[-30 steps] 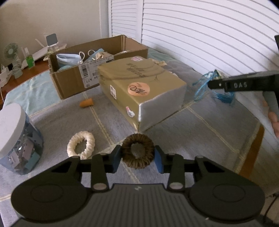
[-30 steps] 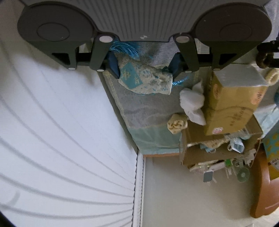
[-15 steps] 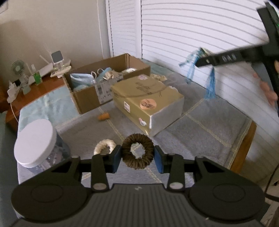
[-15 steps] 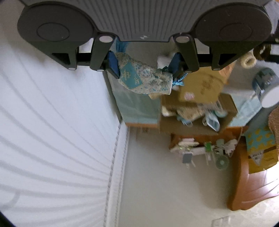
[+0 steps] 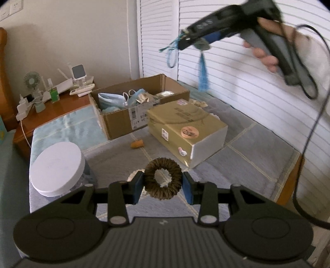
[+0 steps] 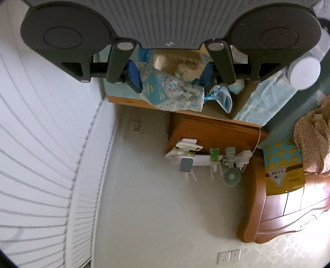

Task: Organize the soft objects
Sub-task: 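Carry the sachet with the right tool into the box and release while the left tool holds the scrunchie, then carry the brown scrunchie with the left tool over the box and open it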

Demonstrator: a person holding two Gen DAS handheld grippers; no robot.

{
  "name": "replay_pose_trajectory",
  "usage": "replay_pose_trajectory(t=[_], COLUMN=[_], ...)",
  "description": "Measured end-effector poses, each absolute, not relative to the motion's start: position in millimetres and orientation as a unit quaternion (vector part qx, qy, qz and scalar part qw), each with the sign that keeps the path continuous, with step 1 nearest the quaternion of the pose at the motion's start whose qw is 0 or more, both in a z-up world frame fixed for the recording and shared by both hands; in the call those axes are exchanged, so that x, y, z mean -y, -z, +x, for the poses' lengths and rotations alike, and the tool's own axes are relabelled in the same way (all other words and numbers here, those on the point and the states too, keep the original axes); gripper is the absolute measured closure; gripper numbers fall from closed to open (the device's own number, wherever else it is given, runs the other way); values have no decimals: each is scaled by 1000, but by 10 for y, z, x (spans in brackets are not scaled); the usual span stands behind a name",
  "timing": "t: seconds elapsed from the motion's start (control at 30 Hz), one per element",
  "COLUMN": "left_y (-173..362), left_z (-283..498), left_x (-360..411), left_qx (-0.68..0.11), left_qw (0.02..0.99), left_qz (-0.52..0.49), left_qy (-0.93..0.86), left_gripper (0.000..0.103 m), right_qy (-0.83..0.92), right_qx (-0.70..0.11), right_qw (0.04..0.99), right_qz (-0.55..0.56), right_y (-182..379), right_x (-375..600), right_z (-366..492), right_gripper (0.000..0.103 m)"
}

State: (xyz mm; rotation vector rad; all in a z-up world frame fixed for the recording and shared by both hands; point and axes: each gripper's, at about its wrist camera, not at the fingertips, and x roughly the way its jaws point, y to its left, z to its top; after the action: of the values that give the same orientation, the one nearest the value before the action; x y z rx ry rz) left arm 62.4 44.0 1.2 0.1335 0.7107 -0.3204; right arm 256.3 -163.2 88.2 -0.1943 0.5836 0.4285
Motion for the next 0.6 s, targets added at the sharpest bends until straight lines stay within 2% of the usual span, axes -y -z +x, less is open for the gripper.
replay_pose_trajectory(t=[0.47,0.57,0.6], left_y=[117,130,131], left_z=[814,842,852], left_x=[-595,-599,-598], left_qx=[-362,-364,-364], left_qw=[921,920,920], left_qz=[47,48,48], left_qy=[134,134,135], left_gripper=[64,64,64], right_qy=[-223,-198,-194], right_qx=[-342,-360,-365], right_qw=[909,906,904], right_qz=[-82,-105,-110], right_y=[-547,-388,-340], right_x=[1158,1126,1133], right_z=[3463,3567,3580], right_gripper=[38,23,15])
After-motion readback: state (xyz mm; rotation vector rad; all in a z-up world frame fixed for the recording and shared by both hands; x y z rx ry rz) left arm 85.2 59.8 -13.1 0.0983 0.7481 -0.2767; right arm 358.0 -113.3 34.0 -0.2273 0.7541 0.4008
